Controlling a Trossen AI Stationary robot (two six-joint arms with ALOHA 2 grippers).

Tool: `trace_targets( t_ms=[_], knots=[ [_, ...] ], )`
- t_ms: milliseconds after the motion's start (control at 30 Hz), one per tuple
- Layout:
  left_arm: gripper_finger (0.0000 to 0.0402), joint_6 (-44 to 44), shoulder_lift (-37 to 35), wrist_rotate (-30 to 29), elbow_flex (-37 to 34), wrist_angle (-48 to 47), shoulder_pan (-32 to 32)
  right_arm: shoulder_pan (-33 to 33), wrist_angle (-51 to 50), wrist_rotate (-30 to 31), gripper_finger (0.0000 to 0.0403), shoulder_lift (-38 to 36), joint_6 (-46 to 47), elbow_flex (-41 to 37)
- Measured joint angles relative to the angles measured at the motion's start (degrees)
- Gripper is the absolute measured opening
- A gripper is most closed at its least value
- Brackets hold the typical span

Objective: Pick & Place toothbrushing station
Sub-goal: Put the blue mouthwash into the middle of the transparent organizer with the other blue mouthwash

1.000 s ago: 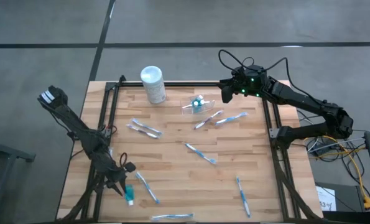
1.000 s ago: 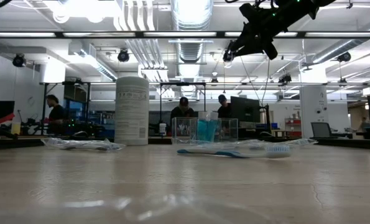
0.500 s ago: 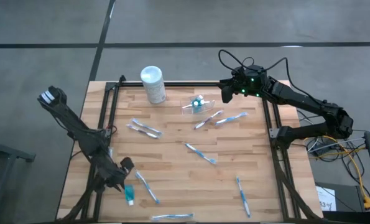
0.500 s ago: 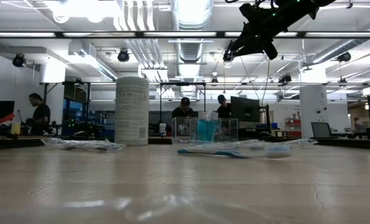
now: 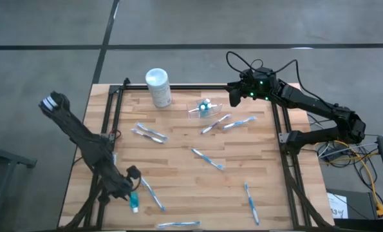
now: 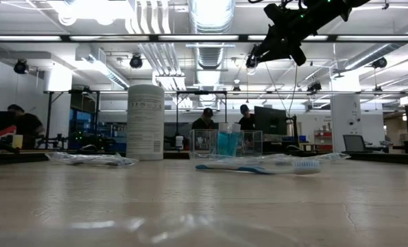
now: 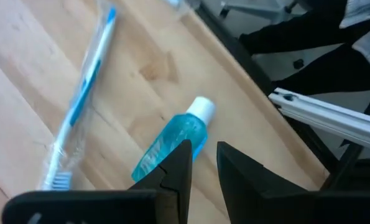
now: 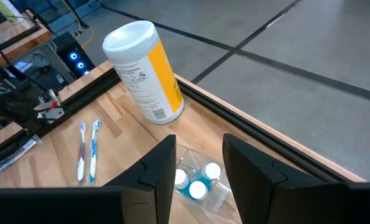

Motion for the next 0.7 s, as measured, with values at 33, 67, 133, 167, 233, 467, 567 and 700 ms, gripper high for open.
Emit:
trace_targets(
  t_ms=[33,67,133,167,233,467,567,700],
  knots=[
    [0.0079,-0.89,1.05,0.20,0.21,0.03,0.00,0.00,0.00,0.00,0.0128,0.00,0.00,0.00],
    [0.0081,-1.50,2.14,0.51,0.47,-0.03,0.00,-0.01,0.00,0.00,0.0128,0.00,0.00,0.00],
    [0.0092,-2.19,4.32,1.38,1.58,-0.08,0.00,-0.02,0.00,0.00,0.0128,0.00,0.00,0.00],
    [0.0100,-2.29,5.34,1.79,2.33,-0.11,-0.06,-0.01,0.00,0.00,0.0128,0.00,0.01,0.00],
    [0.0122,-2.39,7.17,2.01,3.90,-0.70,-0.26,-0.01,0.01,0.00,0.0128,0.00,0.01,0.00],
    [0.0214,-2.79,12.80,2.53,9.18,-3.32,-1.12,-0.02,0.00,0.02,0.0128,0.00,0.00,0.00],
    [0.0231,2.51,14.53,2.91,11.16,-3.88,-1.85,0.00,0.01,0.00,0.0128,0.00,0.02,0.01],
    [0.0232,10.35,16.83,2.77,12.92,-4.00,-2.90,-0.01,0.01,0.01,0.0128,0.00,0.02,0.00]
  ],
)
